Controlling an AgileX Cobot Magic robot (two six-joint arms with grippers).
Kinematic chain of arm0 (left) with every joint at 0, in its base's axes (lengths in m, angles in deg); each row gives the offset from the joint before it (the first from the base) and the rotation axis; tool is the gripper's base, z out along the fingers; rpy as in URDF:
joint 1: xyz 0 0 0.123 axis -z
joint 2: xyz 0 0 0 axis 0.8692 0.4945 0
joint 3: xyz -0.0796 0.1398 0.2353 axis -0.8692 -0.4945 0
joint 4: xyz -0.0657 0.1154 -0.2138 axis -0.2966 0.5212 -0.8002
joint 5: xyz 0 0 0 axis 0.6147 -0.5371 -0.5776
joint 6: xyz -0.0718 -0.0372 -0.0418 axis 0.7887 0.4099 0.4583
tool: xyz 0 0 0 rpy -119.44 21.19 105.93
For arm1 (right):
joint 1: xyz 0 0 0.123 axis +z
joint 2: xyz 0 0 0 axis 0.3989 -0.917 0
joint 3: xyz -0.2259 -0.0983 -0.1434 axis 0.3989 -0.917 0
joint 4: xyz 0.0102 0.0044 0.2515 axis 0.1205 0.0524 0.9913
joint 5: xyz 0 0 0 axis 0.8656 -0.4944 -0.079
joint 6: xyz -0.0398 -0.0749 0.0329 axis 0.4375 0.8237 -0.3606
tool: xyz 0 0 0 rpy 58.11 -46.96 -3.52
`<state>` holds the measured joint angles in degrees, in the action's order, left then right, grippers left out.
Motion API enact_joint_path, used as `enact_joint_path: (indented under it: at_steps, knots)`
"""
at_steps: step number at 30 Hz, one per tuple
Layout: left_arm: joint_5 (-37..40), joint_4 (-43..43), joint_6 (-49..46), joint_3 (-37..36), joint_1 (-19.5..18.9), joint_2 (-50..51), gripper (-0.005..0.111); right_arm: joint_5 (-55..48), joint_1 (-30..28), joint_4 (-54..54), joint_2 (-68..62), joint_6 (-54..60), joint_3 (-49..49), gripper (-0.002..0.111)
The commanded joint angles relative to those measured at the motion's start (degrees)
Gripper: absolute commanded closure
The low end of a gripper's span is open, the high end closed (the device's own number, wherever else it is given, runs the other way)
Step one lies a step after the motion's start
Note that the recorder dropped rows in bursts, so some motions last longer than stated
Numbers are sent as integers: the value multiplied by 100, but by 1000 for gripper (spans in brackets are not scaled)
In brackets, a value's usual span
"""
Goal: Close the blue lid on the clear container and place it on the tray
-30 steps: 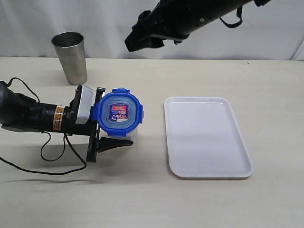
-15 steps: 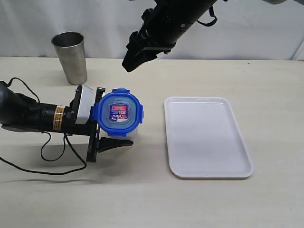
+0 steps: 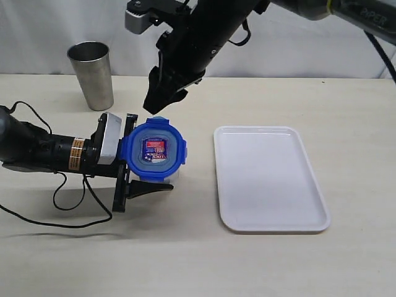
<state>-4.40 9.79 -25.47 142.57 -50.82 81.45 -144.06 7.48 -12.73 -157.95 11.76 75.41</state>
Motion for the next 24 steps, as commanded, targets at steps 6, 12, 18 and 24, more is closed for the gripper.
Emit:
enact_joint_path:
  at_steps: [6, 12, 18, 24]
  knots:
    - [167, 16, -37, -11, 47, -9, 107, -74, 441, -732, 672, -665, -278, 60]
    - [167, 65, 0, -11, 47, -9, 107, -74, 441, -740, 783, -380, -1063, 60]
    - [167, 65, 0, -11, 47, -9, 107, -74, 441, -893, 783, -162, -866, 58]
    - [167, 40, 0, -11, 47, -9, 107, -74, 433, -914, 714, -162, -786, 56]
